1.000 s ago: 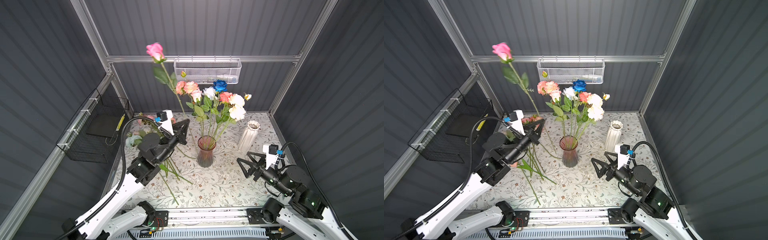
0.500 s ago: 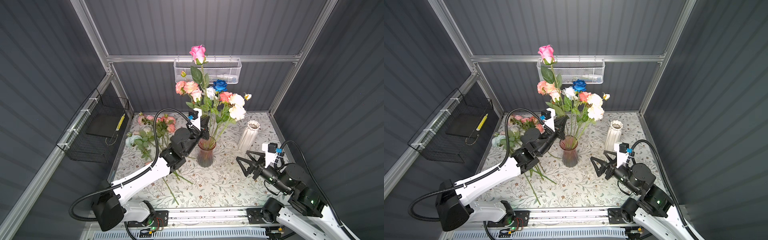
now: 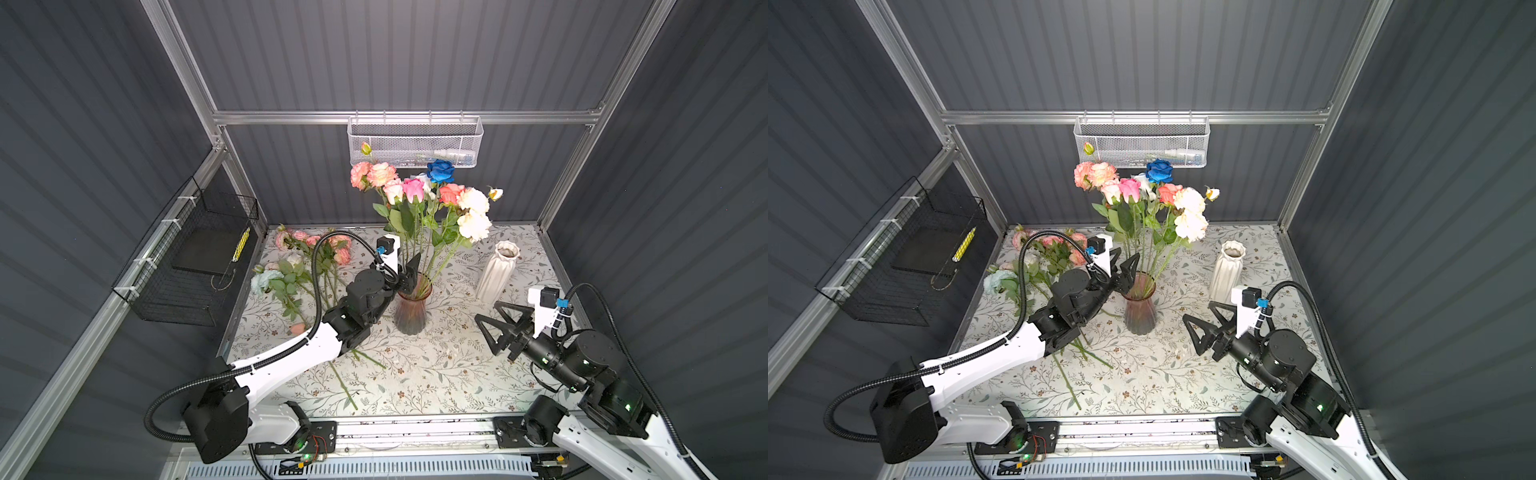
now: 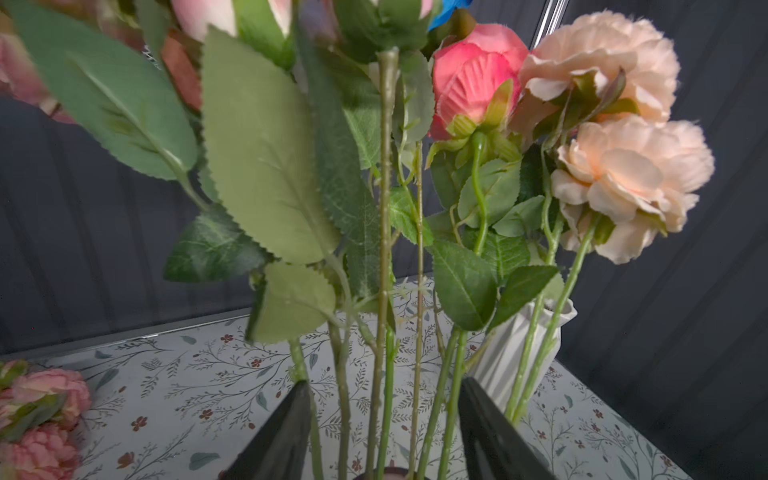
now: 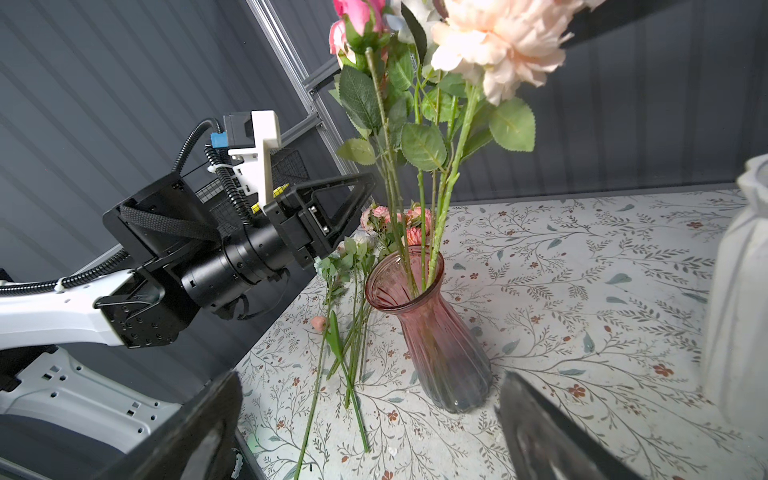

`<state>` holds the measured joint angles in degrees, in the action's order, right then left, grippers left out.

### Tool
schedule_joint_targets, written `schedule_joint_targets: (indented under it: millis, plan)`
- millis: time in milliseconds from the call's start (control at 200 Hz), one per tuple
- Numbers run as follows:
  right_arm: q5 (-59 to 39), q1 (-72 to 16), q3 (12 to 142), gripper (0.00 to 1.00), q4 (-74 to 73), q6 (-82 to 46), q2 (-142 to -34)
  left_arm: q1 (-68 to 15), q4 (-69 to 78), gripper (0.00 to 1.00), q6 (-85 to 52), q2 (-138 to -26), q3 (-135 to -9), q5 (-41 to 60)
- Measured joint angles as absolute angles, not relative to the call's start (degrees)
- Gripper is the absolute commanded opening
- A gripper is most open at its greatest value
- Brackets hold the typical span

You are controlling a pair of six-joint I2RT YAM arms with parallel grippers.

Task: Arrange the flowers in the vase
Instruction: 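Carry the deep pink rose over the pink vase and lower it in with left, then open the left gripper and move it back down to the loose stems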

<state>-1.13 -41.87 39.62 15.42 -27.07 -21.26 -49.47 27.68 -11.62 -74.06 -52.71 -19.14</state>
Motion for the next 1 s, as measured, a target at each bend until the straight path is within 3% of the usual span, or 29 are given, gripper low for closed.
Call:
schedule_joint_targets:
  millis: [390, 455, 880, 1000]
  plan:
    - [-1.19, -41.87, 37.89, 0.98, 14.41, -28.18, -20.43, -49.47, 23.99, 0.90, -19.90, -57.39, -48.62, -19.29]
    - [-1.32, -41.87, 37.54, 0.98, 14.37, -28.32, -20.36, -49.47, 21.74, 0.99, -21.08, -54.98, -48.12, -19.70]
    - [-2.39, -41.87, 34.02, 0.98, 13.67, -29.80, -20.08, -49.47, -0.91, 1.00, -27.00, -42.30, -42.48, -27.55]
    - [-2.68, -41.87, 32.93, 0.98, 13.63, -30.04, -20.08, -49.41, -8.99, 0.90, -29.85, -40.77, -41.52, -30.65]
